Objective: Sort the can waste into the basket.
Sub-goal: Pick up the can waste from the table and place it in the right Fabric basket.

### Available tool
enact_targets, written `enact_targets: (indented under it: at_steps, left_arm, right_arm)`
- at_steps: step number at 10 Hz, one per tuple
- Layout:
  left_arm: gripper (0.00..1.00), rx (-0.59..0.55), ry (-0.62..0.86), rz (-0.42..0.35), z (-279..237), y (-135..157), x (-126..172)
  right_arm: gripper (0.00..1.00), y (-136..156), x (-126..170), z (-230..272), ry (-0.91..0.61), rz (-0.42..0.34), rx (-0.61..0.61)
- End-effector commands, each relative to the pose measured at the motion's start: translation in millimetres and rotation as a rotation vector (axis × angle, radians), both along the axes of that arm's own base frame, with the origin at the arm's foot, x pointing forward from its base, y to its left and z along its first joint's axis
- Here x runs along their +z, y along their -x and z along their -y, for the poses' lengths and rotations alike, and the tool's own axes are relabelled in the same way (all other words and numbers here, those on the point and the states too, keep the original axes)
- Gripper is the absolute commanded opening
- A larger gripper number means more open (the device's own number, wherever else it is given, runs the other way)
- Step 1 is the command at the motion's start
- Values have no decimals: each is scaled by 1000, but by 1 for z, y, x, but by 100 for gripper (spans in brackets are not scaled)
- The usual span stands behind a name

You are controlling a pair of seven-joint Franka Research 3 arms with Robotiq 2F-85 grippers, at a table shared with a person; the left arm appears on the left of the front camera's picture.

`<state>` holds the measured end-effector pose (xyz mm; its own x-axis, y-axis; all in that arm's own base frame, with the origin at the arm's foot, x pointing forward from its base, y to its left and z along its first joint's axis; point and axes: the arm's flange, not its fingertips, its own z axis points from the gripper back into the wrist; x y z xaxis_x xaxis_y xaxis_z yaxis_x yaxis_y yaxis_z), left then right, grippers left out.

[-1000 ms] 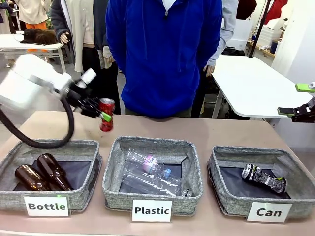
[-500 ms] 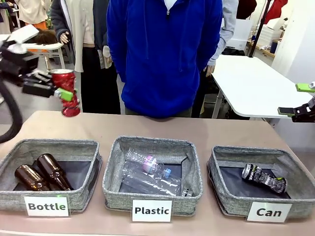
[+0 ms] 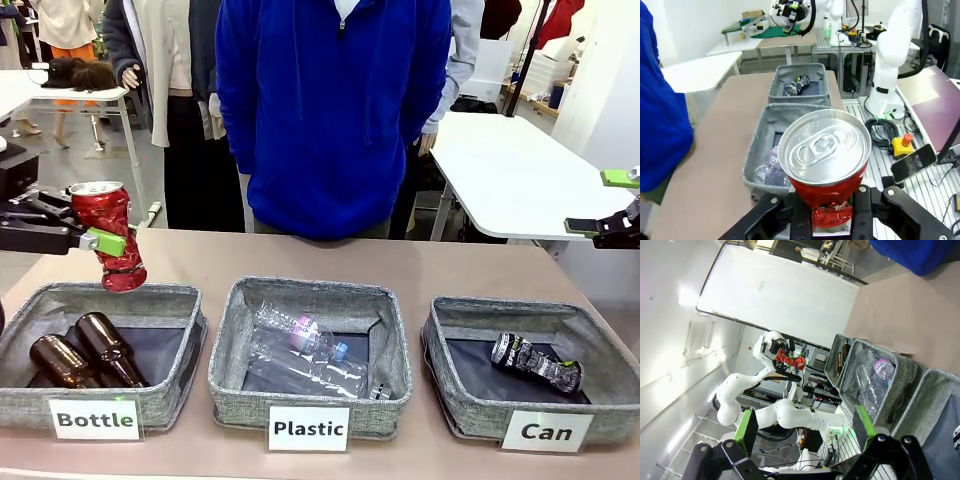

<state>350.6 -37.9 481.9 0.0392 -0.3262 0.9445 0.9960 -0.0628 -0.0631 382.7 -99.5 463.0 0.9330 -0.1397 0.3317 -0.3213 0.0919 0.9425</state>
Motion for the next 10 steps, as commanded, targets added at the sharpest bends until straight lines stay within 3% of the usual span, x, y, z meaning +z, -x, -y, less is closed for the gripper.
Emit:
enact_targets:
  at_steps: [1, 2, 3, 4, 5, 6, 8, 10]
  left_arm:
    - [0, -21, -5, -5, 1, -15, 5]
    - [0, -21, -5, -5, 1, -15, 5]
    - [29, -4, -1, -1, 1, -6, 1]
    - [29, -13, 29, -47, 45, 2, 11]
    - [29, 24, 72, -13, 108, -2, 37]
    - [29, -137, 58, -32, 172, 0, 60]
    - [29, -349, -81, -53, 306, -12, 67]
    - [29, -387, -180, -46, 411, -33, 49]
  right_arm:
    - [100, 2, 1, 2, 3, 14, 14]
    - [100, 2, 1, 2, 3, 14, 14]
    - [100, 2, 1, 2, 3, 14, 14]
    - [100, 2, 1, 2, 3, 14, 14]
    - [100, 2, 1, 2, 3, 14, 14]
    - [100, 0, 0, 0, 0, 0, 0]
    - [100, 47, 45, 40, 166, -17, -73]
    - [100, 96, 68, 95, 198, -74, -163]
